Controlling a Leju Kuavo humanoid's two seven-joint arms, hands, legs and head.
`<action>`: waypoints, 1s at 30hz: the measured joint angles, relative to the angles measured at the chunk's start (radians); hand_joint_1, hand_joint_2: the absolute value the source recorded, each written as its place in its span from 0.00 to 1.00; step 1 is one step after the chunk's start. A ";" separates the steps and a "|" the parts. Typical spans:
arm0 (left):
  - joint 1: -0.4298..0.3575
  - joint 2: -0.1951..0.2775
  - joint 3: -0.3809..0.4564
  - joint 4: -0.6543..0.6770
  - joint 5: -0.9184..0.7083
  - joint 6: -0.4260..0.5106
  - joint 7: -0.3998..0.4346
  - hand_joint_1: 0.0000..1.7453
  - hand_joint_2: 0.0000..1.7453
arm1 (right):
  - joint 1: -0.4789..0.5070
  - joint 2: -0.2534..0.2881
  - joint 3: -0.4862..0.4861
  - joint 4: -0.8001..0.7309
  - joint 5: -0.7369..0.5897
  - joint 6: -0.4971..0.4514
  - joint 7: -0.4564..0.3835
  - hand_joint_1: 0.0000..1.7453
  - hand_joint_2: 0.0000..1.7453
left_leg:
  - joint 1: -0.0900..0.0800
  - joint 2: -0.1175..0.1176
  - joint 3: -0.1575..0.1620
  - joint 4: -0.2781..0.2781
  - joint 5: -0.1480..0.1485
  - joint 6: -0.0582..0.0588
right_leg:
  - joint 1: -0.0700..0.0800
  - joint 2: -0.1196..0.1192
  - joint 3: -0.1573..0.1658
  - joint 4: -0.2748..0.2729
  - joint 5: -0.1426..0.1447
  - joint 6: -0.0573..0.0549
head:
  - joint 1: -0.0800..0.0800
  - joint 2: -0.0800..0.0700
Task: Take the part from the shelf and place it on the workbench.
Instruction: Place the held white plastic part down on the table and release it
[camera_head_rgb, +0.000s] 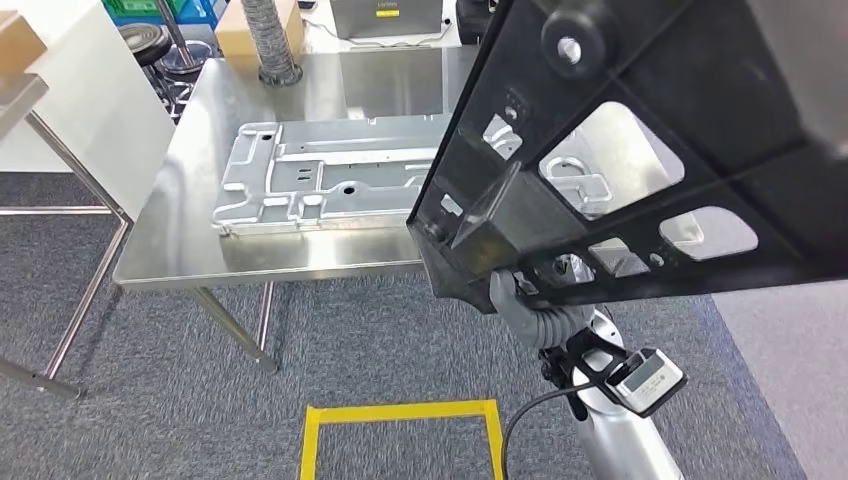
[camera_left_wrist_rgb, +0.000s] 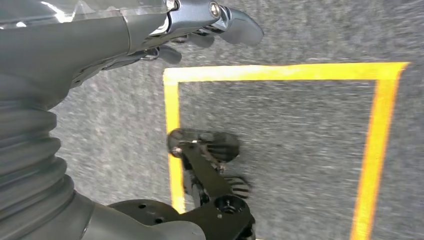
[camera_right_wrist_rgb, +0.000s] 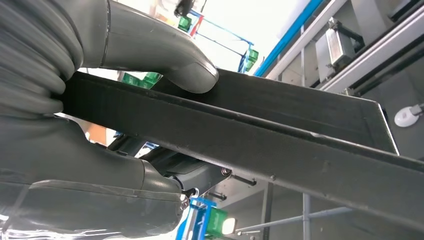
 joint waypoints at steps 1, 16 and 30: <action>0.001 0.000 0.000 0.000 0.000 0.000 0.000 0.00 1.00 | -0.001 0.002 0.000 0.000 0.000 0.000 0.000 1.00 1.00 | 0.002 0.000 -0.043 0.060 -0.024 -0.006 | 0.000 0.001 0.007 0.000 -0.007 0.000 | 0.000 0.000; 0.010 0.010 0.001 0.000 0.001 -0.003 -0.010 0.00 1.00 | -0.006 0.012 -0.012 -0.020 -0.008 -0.016 -0.002 1.00 1.00 | 0.003 -0.002 0.020 -0.188 0.123 0.053 | -0.007 0.006 -0.086 0.274 -0.117 0.060 | 0.002 0.000; 0.006 0.014 0.002 0.002 0.013 0.004 -0.023 0.00 1.00 | -0.142 -0.028 -0.160 -0.018 0.343 -0.244 0.178 1.00 1.00 | 0.003 -0.002 0.085 -0.048 -0.014 0.000 | -0.002 0.010 -0.121 0.028 0.087 -0.003 | -0.003 0.000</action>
